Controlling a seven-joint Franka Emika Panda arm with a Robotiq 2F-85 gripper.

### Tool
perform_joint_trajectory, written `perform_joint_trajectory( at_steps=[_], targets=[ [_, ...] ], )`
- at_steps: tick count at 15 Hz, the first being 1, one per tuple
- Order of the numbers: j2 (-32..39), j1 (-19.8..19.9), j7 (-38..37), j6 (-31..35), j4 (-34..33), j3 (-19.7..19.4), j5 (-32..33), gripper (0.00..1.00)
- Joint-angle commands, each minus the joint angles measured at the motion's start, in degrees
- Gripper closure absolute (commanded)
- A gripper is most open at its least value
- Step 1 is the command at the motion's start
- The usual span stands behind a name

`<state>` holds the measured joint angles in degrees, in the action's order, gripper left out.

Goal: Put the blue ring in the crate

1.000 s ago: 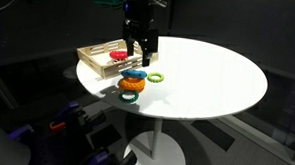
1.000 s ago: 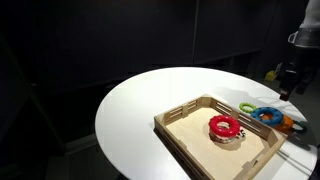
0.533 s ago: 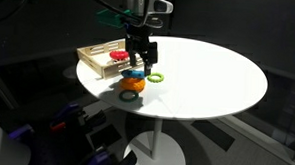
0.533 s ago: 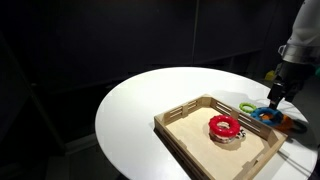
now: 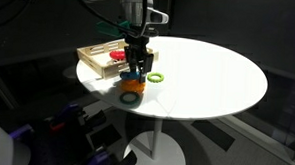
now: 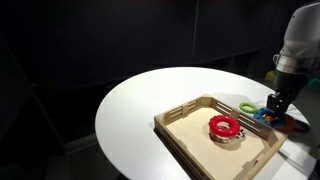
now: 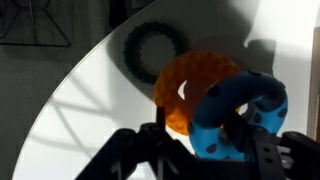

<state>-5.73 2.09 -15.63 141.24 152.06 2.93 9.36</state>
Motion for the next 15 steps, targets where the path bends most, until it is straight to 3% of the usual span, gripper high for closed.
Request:
perform_joint_trajectory(
  at_steps=[1,4,15],
  targets=[
    [1.2,-0.7,-3.1,0.3,-1.0,0.2,1.9,0.69],
    [1.1,-1.2,-3.2,-0.1,-1.6,-0.1,0.2,0.90],
    [-4.5,-3.1,0.7,-1.9,-4.2,-0.2,-13.5,0.89]
  ],
)
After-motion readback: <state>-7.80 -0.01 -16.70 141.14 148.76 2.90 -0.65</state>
